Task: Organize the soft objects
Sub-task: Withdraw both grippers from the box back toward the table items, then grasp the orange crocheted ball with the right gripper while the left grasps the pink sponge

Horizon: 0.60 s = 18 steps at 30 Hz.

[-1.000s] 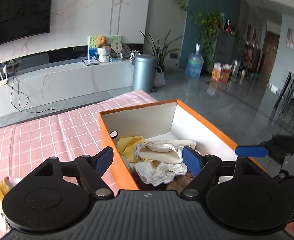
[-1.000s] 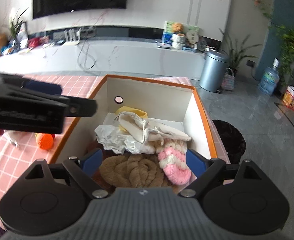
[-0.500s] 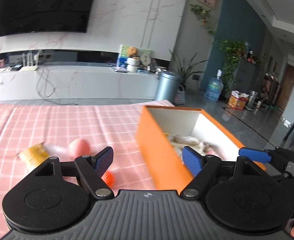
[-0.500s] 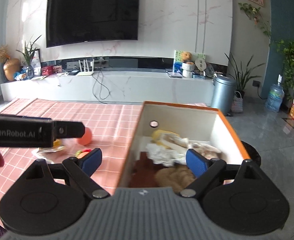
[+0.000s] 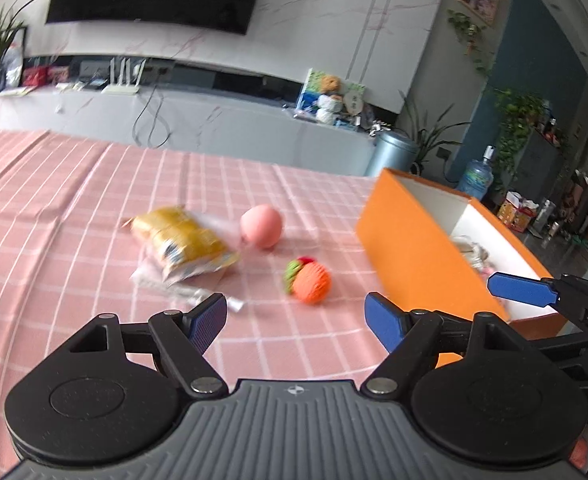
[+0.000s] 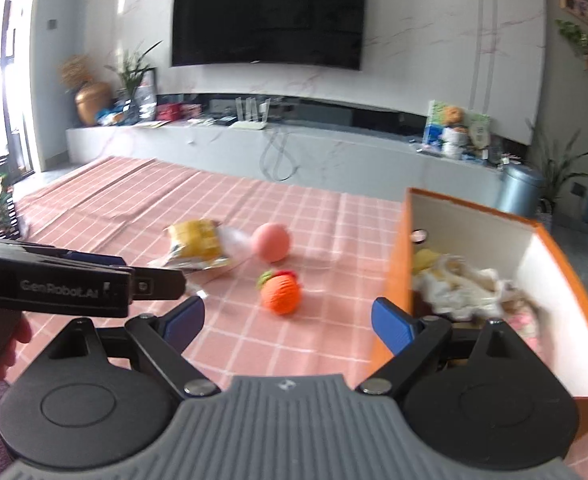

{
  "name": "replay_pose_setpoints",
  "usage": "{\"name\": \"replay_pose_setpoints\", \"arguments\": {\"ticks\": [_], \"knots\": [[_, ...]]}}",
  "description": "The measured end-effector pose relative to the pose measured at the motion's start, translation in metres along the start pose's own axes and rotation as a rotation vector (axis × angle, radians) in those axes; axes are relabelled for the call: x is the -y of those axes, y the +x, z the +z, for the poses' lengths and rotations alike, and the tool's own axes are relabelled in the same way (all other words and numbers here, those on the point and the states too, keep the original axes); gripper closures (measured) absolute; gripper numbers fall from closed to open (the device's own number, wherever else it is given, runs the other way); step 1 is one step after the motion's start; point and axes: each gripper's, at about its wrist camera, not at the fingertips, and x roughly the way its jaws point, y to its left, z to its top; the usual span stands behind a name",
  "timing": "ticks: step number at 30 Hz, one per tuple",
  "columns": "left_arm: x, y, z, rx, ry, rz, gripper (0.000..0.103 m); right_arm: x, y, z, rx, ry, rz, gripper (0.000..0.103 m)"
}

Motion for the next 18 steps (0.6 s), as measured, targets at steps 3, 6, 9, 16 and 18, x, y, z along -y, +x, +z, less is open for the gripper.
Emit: {"name": "replay_pose_setpoints", "arguments": {"ticks": [3, 6, 9, 16, 18], "knots": [[-0.012, 0.0, -0.003, -0.008, -0.02, 0.01, 0.011, -0.008, 0.007, -0.002, -0.02, -0.014, 0.025, 0.015], [-0.021, 0.0, -0.006, -0.005, -0.033, 0.018, 0.012, -0.018, 0.016, -0.003, -0.032, -0.056, 0.027, 0.02], [-0.026, 0.003, -0.007, -0.01, -0.037, 0.026, 0.013, -0.023, 0.027, -0.002, -0.048, -0.079, 0.028, 0.024], [-0.043, 0.013, -0.004, -0.013, -0.063, 0.065, 0.014, -0.022, 0.06, 0.007, -0.096, -0.075, 0.04, 0.033], [-0.051, 0.016, 0.001, -0.009, -0.08, 0.079, 0.015, -0.024, 0.071, 0.012, -0.101, -0.079, 0.043, 0.033]]}}
